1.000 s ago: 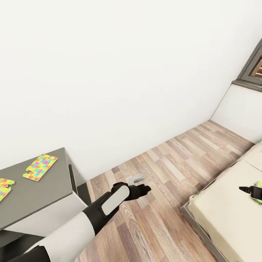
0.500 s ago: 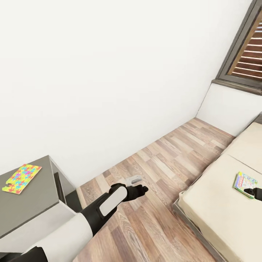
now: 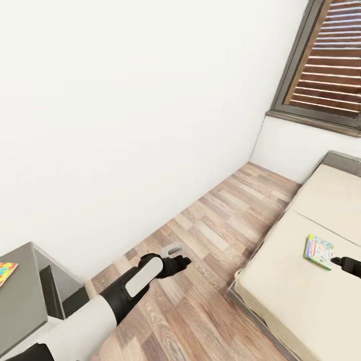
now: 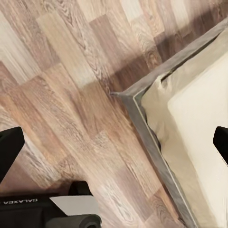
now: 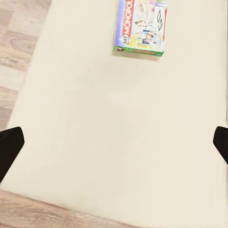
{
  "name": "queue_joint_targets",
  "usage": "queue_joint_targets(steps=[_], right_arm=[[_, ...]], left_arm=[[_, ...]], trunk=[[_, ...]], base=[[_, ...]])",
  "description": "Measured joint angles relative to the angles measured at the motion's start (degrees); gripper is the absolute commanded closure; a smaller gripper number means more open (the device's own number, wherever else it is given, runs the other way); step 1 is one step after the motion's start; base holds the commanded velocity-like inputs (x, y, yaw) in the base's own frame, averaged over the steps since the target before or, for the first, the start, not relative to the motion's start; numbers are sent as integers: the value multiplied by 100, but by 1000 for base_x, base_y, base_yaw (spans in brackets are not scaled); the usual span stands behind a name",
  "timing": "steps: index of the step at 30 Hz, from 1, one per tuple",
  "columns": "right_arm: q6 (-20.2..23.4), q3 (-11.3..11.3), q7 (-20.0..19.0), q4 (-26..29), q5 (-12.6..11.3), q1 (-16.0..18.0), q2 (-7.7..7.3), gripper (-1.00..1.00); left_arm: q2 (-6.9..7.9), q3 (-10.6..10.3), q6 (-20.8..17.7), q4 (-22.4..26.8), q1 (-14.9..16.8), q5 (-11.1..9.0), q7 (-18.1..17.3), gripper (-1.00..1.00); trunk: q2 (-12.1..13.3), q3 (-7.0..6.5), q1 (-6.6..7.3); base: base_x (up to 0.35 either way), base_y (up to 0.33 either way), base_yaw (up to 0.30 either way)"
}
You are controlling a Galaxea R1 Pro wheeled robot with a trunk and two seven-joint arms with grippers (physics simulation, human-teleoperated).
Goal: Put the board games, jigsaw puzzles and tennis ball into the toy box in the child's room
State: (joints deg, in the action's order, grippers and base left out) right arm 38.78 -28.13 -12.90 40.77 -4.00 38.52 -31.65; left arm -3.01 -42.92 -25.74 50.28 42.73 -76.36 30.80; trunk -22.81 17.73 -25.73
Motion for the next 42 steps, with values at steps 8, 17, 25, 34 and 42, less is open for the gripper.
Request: queue_joint_targets(steps=[8,17,25,34,42], right_arm=[[7,203,153,101,-6,41,240,-100],[4,281,172,710,-8,-11,325,-100],[9,298,174,1360,-1,-184,534,-100],[9,299,175,1418,1,-201,560,-100],[10,299,176,1420,0,-202,562,-100]], left_arm=[[341,732,-371,-3,-155,78,79,-100],[613,949,-567,-174,-265,100,377,-100],[716,1010,-484,-247,-422,131,396,-100],[723,961,-670,-250,-422,155,432,-100],[723,937,-701,-251,-432,337,412,-100]], trunk=[[1,-59,-1],[1,-131,-1],[0,-197,0],[0,-272,2],[0,-338,2]], base=[[40,0,-205],[4,0,-179],[35,0,-174],[309,0,-173],[344,0,-173]])
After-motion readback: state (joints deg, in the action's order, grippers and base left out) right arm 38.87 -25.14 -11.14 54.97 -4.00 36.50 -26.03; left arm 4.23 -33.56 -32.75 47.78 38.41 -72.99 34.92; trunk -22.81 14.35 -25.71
